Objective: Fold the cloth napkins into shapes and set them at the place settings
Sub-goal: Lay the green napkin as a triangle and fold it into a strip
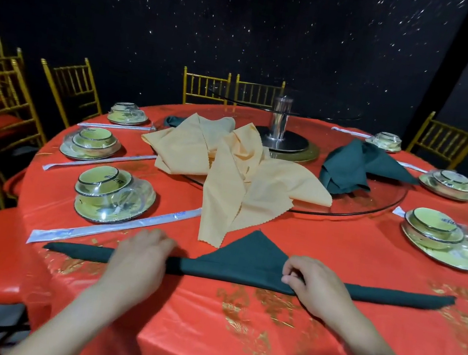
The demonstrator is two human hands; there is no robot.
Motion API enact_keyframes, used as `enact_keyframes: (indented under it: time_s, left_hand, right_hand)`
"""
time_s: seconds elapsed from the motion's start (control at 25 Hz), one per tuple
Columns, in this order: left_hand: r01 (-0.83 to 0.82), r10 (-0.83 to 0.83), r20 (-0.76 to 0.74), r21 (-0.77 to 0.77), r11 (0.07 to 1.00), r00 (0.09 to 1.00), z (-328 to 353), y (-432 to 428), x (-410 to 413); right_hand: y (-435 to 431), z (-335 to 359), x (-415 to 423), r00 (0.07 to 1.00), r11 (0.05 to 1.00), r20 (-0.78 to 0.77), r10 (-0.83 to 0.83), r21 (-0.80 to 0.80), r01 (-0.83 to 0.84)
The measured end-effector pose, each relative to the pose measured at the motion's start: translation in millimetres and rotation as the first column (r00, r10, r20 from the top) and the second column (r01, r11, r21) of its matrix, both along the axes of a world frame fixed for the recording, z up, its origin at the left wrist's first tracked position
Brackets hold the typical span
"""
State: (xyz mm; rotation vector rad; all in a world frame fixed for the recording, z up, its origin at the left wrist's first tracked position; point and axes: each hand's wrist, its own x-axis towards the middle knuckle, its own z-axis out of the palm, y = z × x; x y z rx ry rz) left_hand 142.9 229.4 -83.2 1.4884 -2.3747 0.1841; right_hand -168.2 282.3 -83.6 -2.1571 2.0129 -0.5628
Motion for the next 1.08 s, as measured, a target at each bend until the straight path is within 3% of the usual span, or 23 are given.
enact_keyframes:
  time_s: [0.08, 0.16, 0.32, 0.48, 0.6, 0.8, 0.96, 1.08]
  left_hand:
    - [0.214, -0.216, -0.043, -0.049, 0.976, 0.976, -8.0, 21.3, -34.1]
    - [0.295, -0.295, 0.013, -0.069, 0.953, 0.955, -18.2, 37.8, -61.5]
    - [0.24, -0.232, 0.076, -0.11, 0.965, 0.97, -26.9, 42.8, -72.9]
    - [0.197, -0.181, 0.117, -0.147, 0.969, 0.976, -26.1, 36.9, -82.6]
    - [0.238, -0.2, 0.209, -0.175, 0.955, 0.957, -20.1, 25.4, -76.2]
    - [0.232, -0.184, 0.252, -0.179, 0.956, 0.95, -17.7, 20.7, -39.1]
    - [0.193, -0.159, 0.227, -0.136, 0.972, 0.961, -14.1, 9.2, -7.4]
    - [0.182, -0.166, 0.125, -0.125, 0.975, 0.978, -14.9, 10.4, -14.7]
  right_hand:
    - [-0.3, -1.4, -1.6, 1.0, 1.0, 0.006, 0.018, -0.004, -0.018]
    - [1.9, -1.5, -9.4, 0.997, 0.998, 0.035, 0.068, -0.008, -0.068]
    - [21.1, 2.4, -68.5, 0.993, 0.991, 0.046, 0.11, 0.074, -0.113]
    - [44.3, -4.0, -120.2, 1.0, 1.0, 0.009, 0.017, -0.016, -0.017]
    - [44.6, -12.2, -117.8, 0.995, 0.991, -0.009, 0.103, -0.086, -0.104]
    - [51.0, -13.6, -105.4, 0.981, 0.982, -0.047, 0.188, -0.025, -0.189]
    - [66.7, -6.6, -119.4, 0.988, 0.988, -0.034, 0.151, 0.022, -0.151]
    - [77.9, -4.5, -129.8, 0.993, 0.991, 0.0, 0.119, 0.058, -0.119]
